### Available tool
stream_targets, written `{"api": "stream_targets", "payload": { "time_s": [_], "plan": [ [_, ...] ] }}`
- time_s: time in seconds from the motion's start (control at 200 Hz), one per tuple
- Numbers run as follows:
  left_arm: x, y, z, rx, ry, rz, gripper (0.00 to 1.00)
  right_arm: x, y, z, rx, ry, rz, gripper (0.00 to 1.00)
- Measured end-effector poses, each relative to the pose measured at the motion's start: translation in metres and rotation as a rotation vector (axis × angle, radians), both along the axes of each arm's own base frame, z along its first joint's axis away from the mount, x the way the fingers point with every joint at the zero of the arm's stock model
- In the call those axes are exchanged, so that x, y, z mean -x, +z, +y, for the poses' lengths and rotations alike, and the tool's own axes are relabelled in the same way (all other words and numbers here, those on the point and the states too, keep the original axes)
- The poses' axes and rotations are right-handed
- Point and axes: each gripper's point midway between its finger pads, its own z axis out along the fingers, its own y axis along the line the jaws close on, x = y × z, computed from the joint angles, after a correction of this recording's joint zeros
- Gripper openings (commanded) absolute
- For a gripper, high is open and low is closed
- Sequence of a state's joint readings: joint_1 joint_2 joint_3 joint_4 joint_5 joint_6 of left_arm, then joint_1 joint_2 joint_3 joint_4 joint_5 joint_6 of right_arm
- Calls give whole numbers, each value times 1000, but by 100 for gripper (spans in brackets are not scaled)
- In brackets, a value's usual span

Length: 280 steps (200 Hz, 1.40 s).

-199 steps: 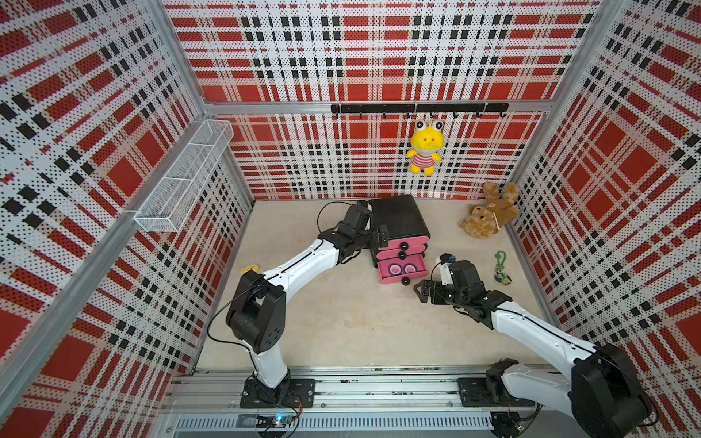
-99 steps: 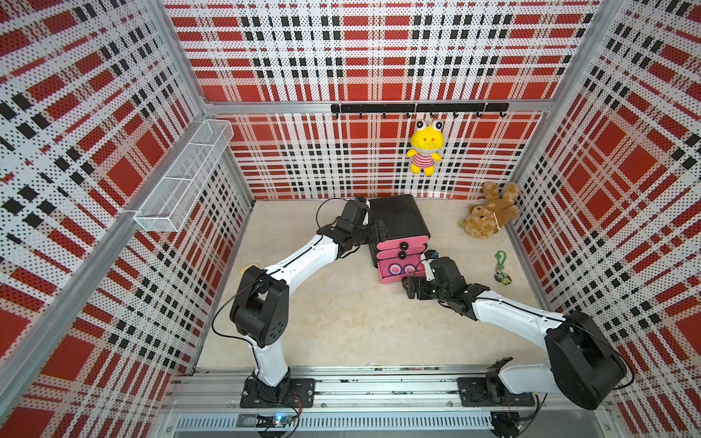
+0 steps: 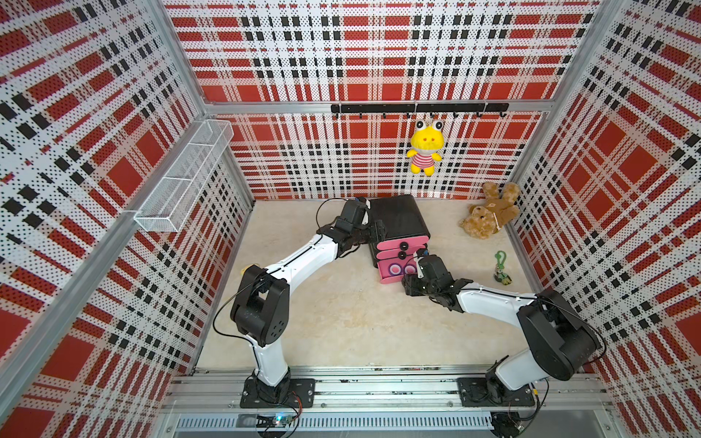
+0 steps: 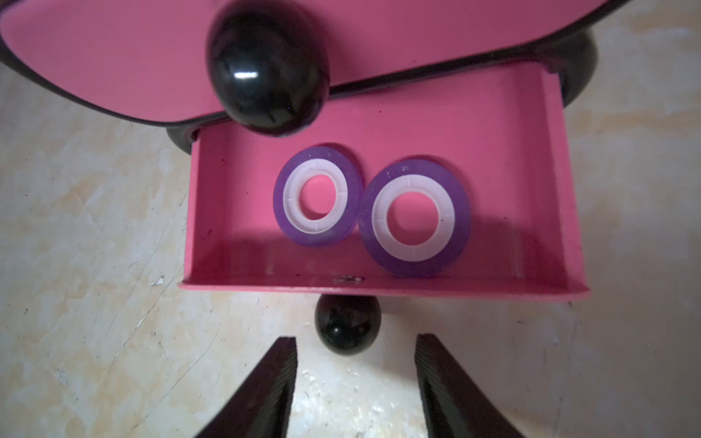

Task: Place the transparent tape into the drawer according to color
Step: Close the drawer of the storage box.

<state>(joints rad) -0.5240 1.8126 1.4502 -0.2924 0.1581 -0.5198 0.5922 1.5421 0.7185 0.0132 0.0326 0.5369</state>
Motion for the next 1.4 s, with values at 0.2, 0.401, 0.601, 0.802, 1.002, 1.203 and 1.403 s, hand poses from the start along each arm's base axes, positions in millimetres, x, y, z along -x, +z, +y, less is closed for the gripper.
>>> {"api": "stream_targets", "payload": {
  "time_s": [0.2,0.401,0.601,0.802,1.002,1.203,1.403],
  "plan": [
    [0,0,0,0,1,0,70,-1,-3,5,19,-4,-13,52],
    [0,0,0,2,-1,0,69,-3,-4,6,41,-15,-37,51],
    [0,0,0,2,-1,0,69,-6,-6,7,64,-28,-52,49],
    [0,0,0,3,-1,0,68,-13,-6,9,75,-41,-65,41],
    [0,0,0,3,-1,0,68,-17,-2,10,71,-48,-81,40],
    [0,1,0,5,-4,0,68,-25,5,12,72,-64,-102,40],
    [-1,1,0,7,-3,-2,68,-34,7,12,88,-88,-119,40]
  ]
}}
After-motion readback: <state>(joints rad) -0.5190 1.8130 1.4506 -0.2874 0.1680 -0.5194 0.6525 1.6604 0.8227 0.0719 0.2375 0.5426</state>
